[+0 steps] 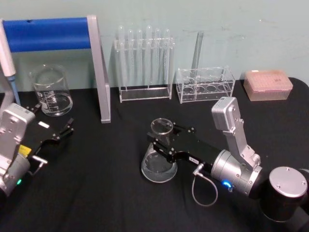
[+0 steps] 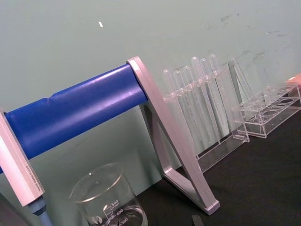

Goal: Grasp the erlenmeyer flask with one hand, shake it three times, then place it back.

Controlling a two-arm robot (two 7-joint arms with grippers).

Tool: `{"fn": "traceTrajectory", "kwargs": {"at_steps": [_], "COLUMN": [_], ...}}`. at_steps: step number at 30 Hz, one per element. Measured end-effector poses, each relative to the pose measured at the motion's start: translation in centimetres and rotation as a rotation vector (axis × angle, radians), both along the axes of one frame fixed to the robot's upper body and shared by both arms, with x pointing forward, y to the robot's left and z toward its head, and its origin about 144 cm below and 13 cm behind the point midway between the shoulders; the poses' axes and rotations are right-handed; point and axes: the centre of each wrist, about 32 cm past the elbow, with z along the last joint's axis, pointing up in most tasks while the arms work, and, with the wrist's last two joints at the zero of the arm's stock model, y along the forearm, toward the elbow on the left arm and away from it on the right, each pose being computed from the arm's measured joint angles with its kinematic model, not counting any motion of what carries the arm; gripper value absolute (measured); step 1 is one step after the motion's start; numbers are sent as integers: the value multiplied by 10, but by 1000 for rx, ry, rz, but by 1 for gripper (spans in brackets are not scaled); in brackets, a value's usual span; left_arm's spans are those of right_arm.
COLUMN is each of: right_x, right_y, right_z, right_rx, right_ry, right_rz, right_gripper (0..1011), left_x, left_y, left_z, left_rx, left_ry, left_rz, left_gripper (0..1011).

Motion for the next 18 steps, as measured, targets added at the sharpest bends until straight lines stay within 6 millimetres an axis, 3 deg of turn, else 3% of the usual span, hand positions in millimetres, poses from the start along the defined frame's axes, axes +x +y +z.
{"fn": "traceTrajectory", "kwargs": {"at_steps": [18], "right_x": [-2], "right_y": [2], "right_z": [-5], "right_rx": [-7], "right_ry": [18], "right_rz": [5], "right_gripper": [450], "left_x": [0], "left_y": [0], "left_z": [0], "left_rx": [0], "left_ry": [0], "left_rz": [0], "left_gripper": [1001]}}
